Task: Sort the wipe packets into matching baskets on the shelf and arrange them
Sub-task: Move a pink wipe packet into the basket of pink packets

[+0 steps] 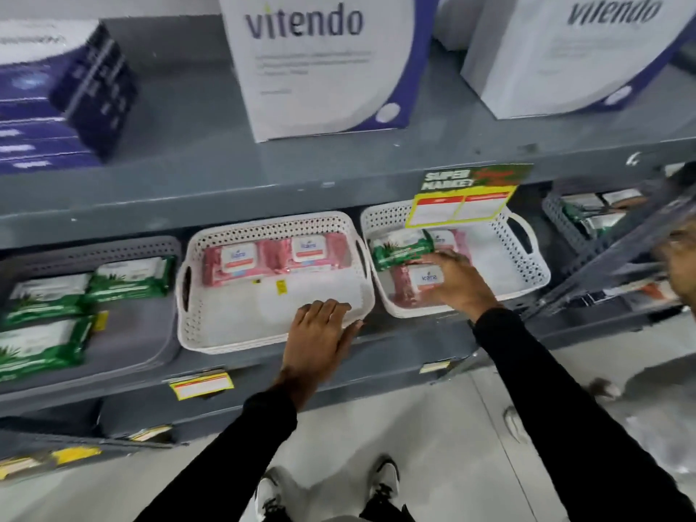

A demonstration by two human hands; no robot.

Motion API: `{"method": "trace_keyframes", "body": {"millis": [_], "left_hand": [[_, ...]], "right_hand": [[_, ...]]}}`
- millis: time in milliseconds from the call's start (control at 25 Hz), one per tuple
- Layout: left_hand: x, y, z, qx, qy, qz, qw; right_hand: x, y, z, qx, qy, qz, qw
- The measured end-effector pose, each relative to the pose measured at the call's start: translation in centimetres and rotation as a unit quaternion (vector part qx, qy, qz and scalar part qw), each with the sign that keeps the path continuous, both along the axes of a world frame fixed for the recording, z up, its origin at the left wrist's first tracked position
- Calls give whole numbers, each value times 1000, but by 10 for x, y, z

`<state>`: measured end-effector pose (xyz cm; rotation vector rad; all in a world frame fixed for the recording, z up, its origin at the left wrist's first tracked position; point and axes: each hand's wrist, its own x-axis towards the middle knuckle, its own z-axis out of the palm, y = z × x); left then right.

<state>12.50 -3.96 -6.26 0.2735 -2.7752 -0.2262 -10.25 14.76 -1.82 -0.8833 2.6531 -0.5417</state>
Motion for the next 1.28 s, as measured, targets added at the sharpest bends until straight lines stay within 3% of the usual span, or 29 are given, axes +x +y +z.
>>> {"method": "trace_keyframes", "body": {"millis": [120, 280, 640, 800, 960, 1280], "left_hand": [[-13, 20, -9, -13, -56, 28, 998], [-12, 25, -10, -28, -91, 56, 994], [13, -3, -7, -6, 8, 95, 995], [48, -36, -3, -11, 25, 134, 991], [86, -67, -6, -23, 41, 163, 985], [105, -85, -17, -10, -14, 142, 990]], "right_hand": [[-24, 15, -12, 96, 75, 88, 989], [-39, 12, -22, 108, 114, 130, 979], [-18, 12, 18, -67, 69, 83, 992], [30, -53, 39, -95, 107, 158, 977], [97, -149, 19, -108, 114, 203, 966], [165, -272, -38, -11, 143, 228, 963]]}}
